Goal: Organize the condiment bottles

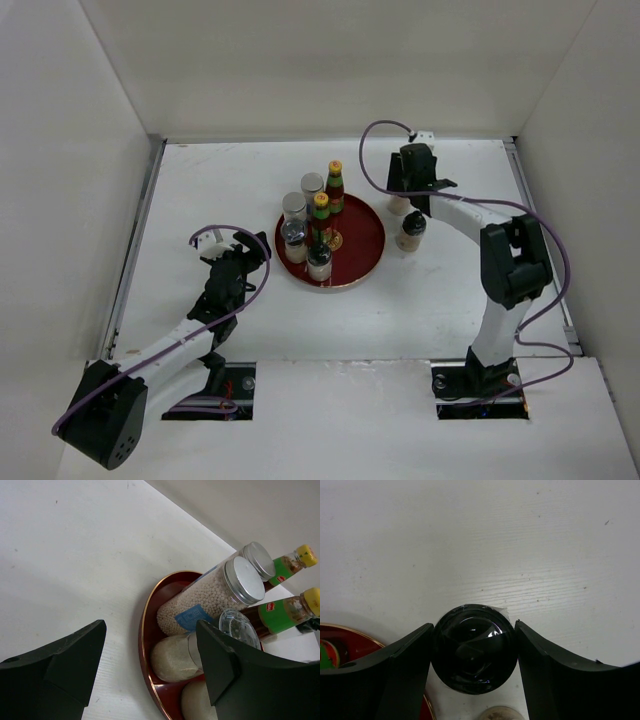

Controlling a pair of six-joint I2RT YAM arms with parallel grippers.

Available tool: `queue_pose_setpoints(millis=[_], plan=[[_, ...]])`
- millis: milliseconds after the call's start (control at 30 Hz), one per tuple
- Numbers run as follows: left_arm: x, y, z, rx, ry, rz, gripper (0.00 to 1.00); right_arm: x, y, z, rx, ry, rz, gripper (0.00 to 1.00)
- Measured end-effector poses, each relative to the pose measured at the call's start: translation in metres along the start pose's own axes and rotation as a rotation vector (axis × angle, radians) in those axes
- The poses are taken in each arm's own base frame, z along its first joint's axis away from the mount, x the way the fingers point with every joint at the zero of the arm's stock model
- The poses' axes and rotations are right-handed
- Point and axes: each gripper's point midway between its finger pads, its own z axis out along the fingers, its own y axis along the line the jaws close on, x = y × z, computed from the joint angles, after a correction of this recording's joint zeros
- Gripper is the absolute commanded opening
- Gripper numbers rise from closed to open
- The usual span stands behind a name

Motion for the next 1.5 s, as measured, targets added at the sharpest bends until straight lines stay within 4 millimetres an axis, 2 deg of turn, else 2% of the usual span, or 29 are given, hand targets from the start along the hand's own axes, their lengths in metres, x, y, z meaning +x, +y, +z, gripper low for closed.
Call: queue_pose_setpoints(millis=[100,233,367,433,500,600,733,800,867,1000,1133,1233,1367,1433,1500], plan=[[0.000,0.000,0.000,-0.001,0.000,0.000,0.71,-0.001,0.002,-0.007,-0.011,-0.023,0.003,0.55],[0.000,0.000,0.000,0.000,0.000,0.000,0.71,-0.011,0.018,-0.039,-0.061,-0.076,-0.003,0.55],[0.000,0.000,0.000,0.000,-0.001,0.000,0.71,-0.038,0.062,-0.081,-0.180,-0.184,0.004,0.55],[0.000,0.000,0.000,-0.001,-0.001,0.000,0.71,-0.042,0.085,-0.097,-0.239,-0.217,0.004,0.56],[0.000,0.000,0.000,-0.001,-0.001,0.000,0.71,-0.034,0.106,-0.106,-0.287,-0.219,-0.011,0.56],[0.000,0.000,0.000,-0.001,-0.001,0.000,0.71,-0.011,0.125,-0.109,-0.327,-0.180,-0.044,0.57],[-0.001,0.000,0.000,0.000,-0.001,-0.001,0.71,0.021,0.136,-0.095,-0.327,-0.119,-0.084,0.63],[-0.001,0.000,0.000,0.002,-0.004,-0.002,0.71,0.034,0.137,-0.087,-0.317,-0.093,-0.100,0.71],[-0.002,-0.001,0.000,0.004,-0.006,-0.004,0.71,0.044,0.138,-0.081,-0.310,-0.073,-0.109,0.84],[-0.003,-0.001,0.000,0.004,-0.007,-0.005,0.71,0.042,0.139,-0.081,-0.308,-0.084,-0.100,0.98],[-0.002,-0.001,0.000,0.004,-0.007,-0.005,0.71,0.028,0.130,-0.098,-0.313,-0.128,-0.077,1.00],[-0.002,-0.001,0.000,0.004,-0.006,-0.005,0.71,0.010,0.108,-0.128,-0.309,-0.191,-0.039,1.00],[-0.002,-0.001,0.000,0.005,-0.006,-0.004,0.71,-0.020,0.062,-0.164,-0.249,-0.300,0.047,1.00],[-0.002,-0.001,0.000,0.004,-0.004,-0.003,0.71,-0.026,0.030,-0.168,-0.173,-0.333,0.098,1.00],[-0.001,-0.001,0.000,0.005,-0.001,-0.002,0.71,-0.020,0.004,-0.161,-0.096,-0.329,0.129,1.00]])
